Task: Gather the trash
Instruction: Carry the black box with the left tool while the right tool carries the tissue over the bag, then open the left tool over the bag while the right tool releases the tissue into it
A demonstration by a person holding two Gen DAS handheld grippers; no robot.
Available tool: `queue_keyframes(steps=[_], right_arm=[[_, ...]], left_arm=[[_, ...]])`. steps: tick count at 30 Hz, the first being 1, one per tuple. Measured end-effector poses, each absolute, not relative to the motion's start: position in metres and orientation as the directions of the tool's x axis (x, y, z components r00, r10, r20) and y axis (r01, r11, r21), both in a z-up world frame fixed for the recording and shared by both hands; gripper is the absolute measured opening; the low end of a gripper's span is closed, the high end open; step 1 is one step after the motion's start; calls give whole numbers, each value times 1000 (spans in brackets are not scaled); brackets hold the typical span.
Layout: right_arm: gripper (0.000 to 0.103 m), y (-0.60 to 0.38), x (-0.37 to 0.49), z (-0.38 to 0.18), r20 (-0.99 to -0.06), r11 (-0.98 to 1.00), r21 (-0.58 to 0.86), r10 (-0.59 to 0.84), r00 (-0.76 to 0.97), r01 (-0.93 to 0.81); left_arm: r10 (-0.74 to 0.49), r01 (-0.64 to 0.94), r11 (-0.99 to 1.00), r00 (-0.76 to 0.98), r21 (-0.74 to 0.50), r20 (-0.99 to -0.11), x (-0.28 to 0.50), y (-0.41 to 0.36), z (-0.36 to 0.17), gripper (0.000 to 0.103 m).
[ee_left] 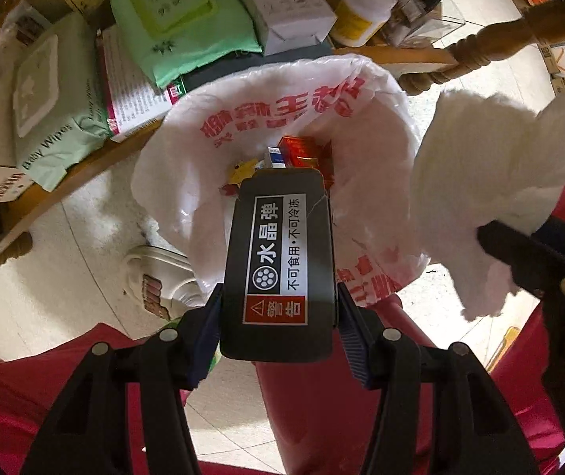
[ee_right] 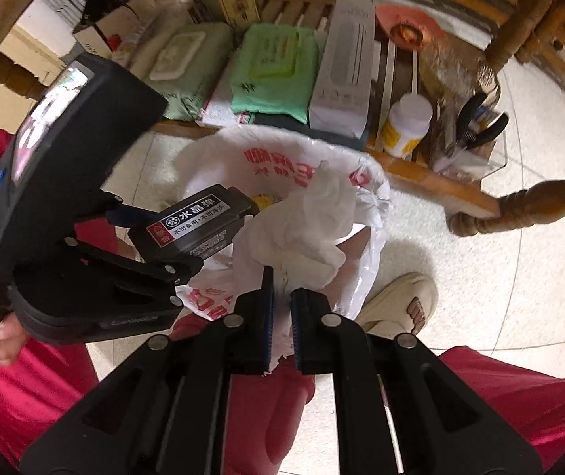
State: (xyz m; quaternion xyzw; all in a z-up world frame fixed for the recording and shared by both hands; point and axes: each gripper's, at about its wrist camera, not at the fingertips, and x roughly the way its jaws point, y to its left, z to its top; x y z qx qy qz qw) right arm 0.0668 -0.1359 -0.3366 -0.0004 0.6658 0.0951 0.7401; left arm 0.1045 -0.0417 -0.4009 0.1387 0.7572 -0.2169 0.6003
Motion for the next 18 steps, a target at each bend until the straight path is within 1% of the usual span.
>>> queue_keyframes(steps=[13,18], right_arm=[[9,-141,83,-399,-988,985,155,154,-25,-77],[9,-142,88,-407,-984,983,174,171,-45,-65]], left_arm=[[-7,465,875,-268,-135,-964,114,-48,-432,53],[-2,468,874,-272,-134,-962,113,-48,-435,53]])
